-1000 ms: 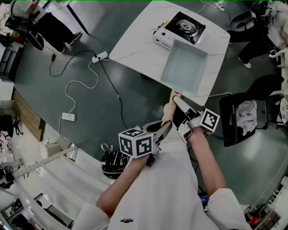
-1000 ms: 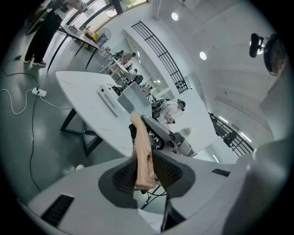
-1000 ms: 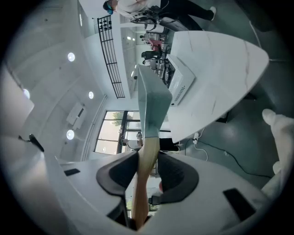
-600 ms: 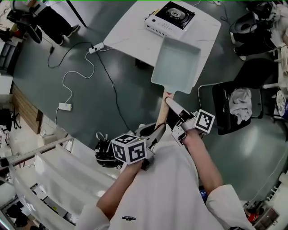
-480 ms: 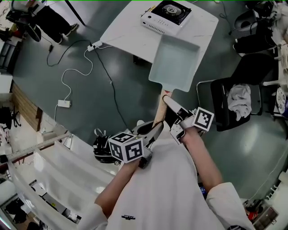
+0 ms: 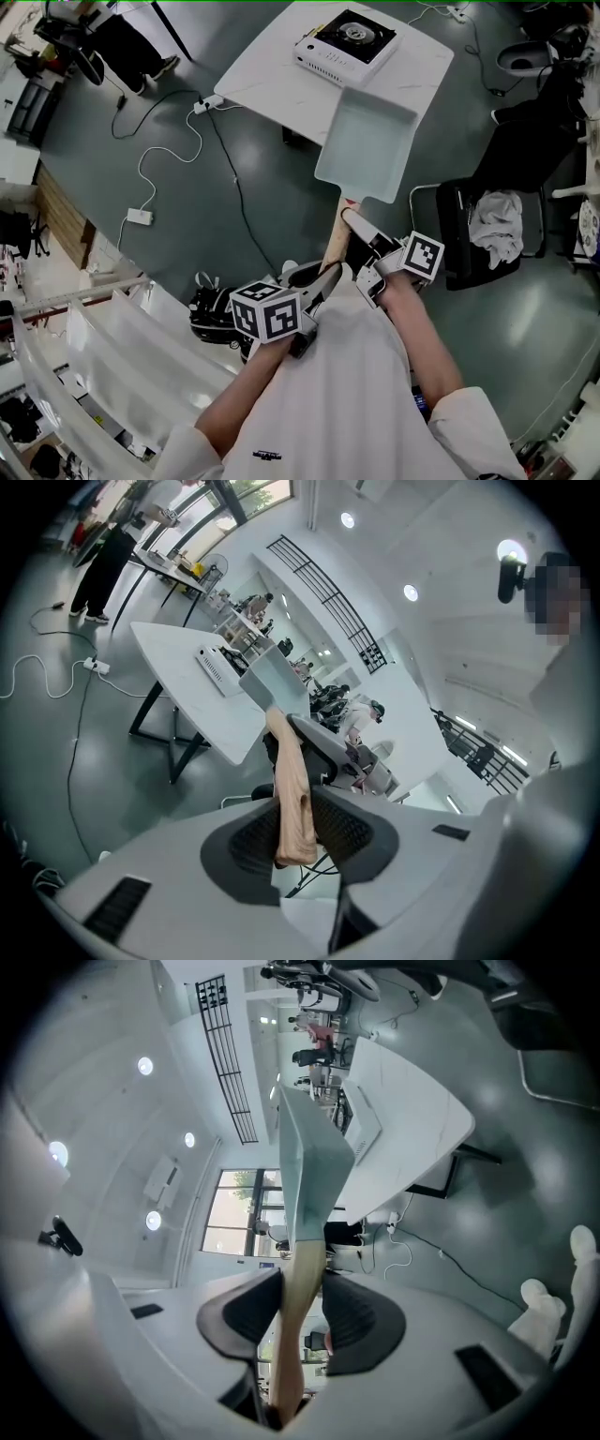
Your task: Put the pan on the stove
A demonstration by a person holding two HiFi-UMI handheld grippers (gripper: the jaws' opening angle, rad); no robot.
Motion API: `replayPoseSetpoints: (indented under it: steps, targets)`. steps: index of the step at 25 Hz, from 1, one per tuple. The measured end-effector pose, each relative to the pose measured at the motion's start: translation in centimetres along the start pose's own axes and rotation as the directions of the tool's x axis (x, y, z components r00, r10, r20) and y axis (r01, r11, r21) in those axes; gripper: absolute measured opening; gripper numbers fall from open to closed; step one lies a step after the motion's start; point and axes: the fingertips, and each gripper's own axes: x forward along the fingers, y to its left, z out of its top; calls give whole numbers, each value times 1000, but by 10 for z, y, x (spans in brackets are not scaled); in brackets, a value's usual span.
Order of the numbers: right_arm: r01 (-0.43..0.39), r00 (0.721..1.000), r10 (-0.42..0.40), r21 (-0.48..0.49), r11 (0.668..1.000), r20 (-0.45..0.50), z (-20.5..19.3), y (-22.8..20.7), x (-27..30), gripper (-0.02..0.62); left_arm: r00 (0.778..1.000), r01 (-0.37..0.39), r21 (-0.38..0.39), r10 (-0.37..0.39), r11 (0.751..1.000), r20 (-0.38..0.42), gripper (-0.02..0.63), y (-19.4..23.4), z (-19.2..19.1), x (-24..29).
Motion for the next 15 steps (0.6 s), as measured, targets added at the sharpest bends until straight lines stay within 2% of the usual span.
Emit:
replayPoseSetpoints:
  steps: [6,10,15]
  targets:
    - [0,999,-1,-19,1000,-42,25,0,-3,144,999,2,-15,-1,1000,54,100,-10,8,26]
    - [3,998,-5,-37,999,-57,43,3,5,141,999,6,-34,-4,999,53,101,-8,18,43]
    - [3,998,-6,-51,999,-62,74,8,39,141,996,38,-52,-34,998,79,103,2,60,59]
